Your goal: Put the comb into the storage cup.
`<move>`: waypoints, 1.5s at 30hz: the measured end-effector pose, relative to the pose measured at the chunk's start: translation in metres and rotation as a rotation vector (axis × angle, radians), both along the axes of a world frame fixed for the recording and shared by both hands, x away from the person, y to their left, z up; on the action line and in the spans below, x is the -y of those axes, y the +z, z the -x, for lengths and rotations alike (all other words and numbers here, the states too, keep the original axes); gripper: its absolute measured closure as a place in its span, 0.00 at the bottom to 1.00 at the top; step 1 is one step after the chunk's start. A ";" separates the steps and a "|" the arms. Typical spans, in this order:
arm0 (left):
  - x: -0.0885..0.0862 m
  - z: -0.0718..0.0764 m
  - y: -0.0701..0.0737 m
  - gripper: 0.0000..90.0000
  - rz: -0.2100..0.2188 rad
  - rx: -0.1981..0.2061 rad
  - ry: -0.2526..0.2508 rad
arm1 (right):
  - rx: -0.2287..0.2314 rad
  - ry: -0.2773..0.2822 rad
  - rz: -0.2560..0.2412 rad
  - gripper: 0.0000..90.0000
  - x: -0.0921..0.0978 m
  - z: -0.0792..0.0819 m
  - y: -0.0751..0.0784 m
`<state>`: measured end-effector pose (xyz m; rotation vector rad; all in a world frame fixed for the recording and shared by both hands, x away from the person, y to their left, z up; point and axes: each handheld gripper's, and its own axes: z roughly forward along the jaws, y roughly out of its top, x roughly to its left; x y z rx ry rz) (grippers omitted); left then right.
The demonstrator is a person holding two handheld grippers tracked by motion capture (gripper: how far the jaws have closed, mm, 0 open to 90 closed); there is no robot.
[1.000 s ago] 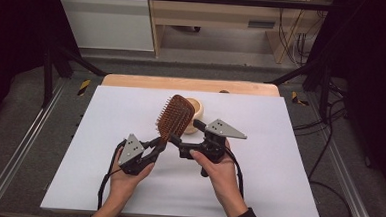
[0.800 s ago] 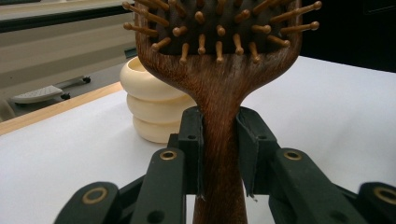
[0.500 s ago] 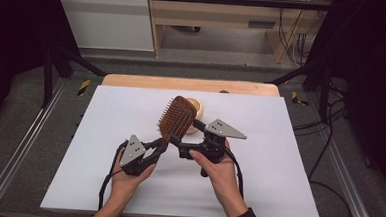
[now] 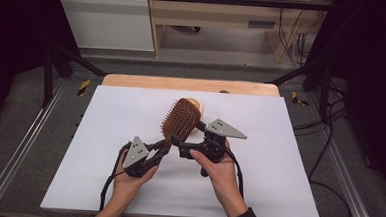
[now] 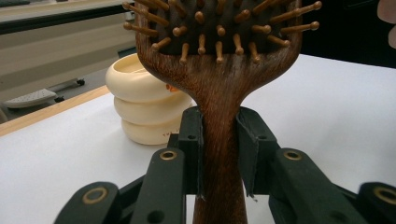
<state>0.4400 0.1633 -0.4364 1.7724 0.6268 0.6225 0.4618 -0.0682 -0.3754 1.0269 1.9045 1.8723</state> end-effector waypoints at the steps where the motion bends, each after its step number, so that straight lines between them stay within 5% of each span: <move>1: 0.001 0.000 0.000 0.81 -0.002 0.002 -0.003 | -0.001 -0.002 -0.002 0.07 0.001 0.000 0.000; 11: 0.012 0.005 -0.003 0.81 -0.045 0.014 -0.030 | -0.005 -0.020 -0.042 0.16 0.012 -0.004 0.002; 45: 0.012 0.005 -0.004 0.81 -0.070 0.023 -0.022 | -0.066 -0.002 -0.116 0.45 0.015 -0.004 -0.002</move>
